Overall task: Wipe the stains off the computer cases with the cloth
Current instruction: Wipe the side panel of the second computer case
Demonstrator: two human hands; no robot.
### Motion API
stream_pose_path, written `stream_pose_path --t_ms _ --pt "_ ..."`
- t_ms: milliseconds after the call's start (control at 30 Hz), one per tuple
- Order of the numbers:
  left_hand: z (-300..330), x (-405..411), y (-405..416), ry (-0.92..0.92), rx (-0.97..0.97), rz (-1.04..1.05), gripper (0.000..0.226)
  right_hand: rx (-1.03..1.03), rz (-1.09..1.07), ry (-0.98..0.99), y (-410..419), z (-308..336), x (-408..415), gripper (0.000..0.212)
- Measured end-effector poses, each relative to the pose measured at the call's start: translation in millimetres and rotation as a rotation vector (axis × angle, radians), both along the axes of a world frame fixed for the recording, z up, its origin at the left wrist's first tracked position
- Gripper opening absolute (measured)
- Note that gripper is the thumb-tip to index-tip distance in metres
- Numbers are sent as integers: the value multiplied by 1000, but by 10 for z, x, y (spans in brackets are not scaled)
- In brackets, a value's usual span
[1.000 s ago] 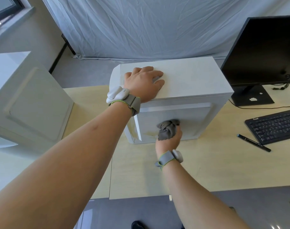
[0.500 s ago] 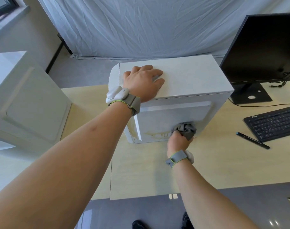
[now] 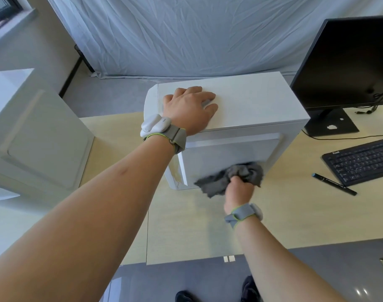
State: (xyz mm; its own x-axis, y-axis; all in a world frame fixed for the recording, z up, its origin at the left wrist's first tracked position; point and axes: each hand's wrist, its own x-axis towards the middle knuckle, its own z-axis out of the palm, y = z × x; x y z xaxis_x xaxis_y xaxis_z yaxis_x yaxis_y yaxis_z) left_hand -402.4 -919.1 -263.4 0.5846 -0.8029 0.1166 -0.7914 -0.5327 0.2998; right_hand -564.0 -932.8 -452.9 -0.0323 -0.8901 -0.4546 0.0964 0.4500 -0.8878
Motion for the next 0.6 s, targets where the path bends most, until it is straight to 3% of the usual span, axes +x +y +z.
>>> stream_pose_path --t_ms 100,167,267,367,500,600 --pt "-2 -1 -11 -7 -2 3 41 374 -21 25 -332 -175 -127 5" --pt "6 -11 -8 -6 -2 1 41 458 31 -48 -294 -178 8 23" --pt "3 -6 -7 -10 1 4 41 491 253 -56 13 -219 265 20" --pt "3 -7 -2 -5 1 0 41 532 370 -196 296 -211 416 11" --pt "1 -6 -2 -3 5 -6 42 432 302 -366 239 -138 384 14" --pt "1 -2 1 -8 5 -2 42 249 156 -340 92 52 289 9"
